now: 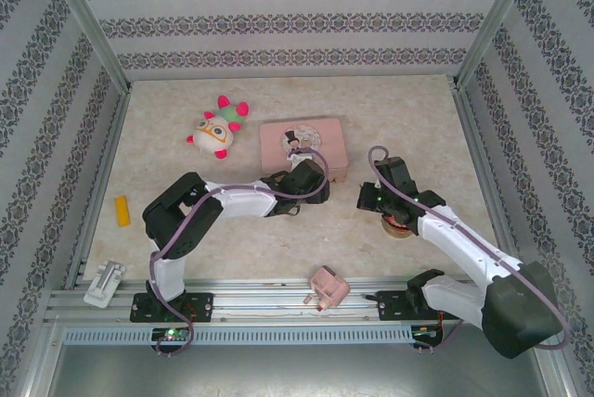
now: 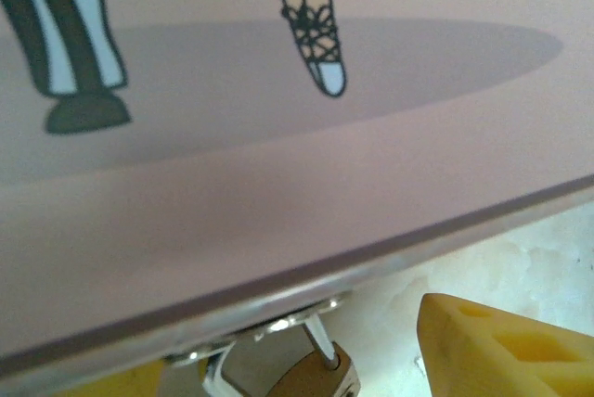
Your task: Unlock the padlock with the key
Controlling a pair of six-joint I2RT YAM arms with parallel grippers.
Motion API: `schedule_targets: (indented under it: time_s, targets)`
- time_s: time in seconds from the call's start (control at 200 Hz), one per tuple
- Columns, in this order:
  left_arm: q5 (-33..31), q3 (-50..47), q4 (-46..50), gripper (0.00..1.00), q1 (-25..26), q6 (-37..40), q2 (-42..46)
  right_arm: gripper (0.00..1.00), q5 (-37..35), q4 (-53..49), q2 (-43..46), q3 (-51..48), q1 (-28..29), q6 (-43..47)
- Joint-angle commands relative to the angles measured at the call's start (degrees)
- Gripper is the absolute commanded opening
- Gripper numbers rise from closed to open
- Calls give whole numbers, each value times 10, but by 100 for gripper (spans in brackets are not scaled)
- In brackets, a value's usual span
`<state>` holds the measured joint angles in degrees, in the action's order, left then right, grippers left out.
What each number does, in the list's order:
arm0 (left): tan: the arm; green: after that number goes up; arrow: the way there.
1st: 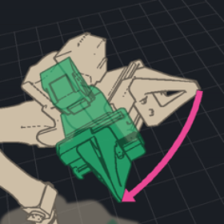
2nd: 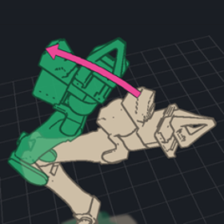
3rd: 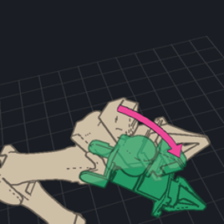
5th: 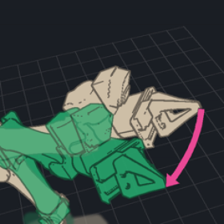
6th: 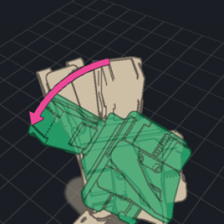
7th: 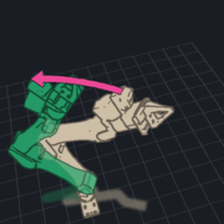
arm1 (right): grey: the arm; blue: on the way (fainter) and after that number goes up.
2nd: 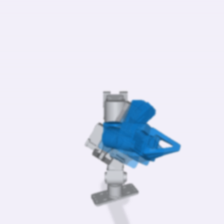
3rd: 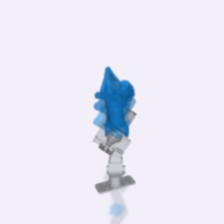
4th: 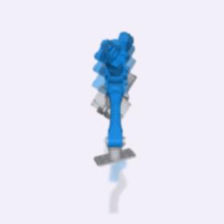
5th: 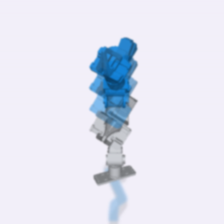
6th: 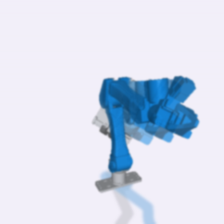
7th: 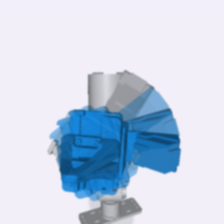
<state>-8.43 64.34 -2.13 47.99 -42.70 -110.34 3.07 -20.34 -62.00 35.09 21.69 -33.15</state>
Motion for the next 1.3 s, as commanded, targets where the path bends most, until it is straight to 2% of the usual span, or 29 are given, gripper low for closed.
schedule_targets:
  time_s: [0.0, 0.26, 0.36, 0.45, 0.62, 0.73, 0.83, 1.294]
  targets:
    - [-36, 19, 31, 72, -8, 8, -8, 0, 22, 14, 17, -16, -15, -10]
    - [-45, 13, 80, 66, -9, 5, -7, 0, 34, 19, 17, -25, -28, -13]
    - [-35, -1, 90, 58, -9, -2, 0, 0, 38, 25, 12, -26, -28, -17]
    - [-21, -20, 88, 56, -8, -9, 14, 0, 41, 32, 10, -28, -28, -22]
    - [-16, -39, 94, 57, -7, -6, 38, 0, 40, 37, 5, -26, -28, -24]
    - [-16, -35, 88, 62, -7, 2, 33, 0, 40, 42, 3, -25, -28, -23]
    - [-11, -24, 80, 62, -7, 5, 22, 0, 42, 42, 3, -23, -28, -22]
    - [-55, 43, 115, 58, -6, 59, -26, 0, 46, 43, 5, -20, -28, -22]
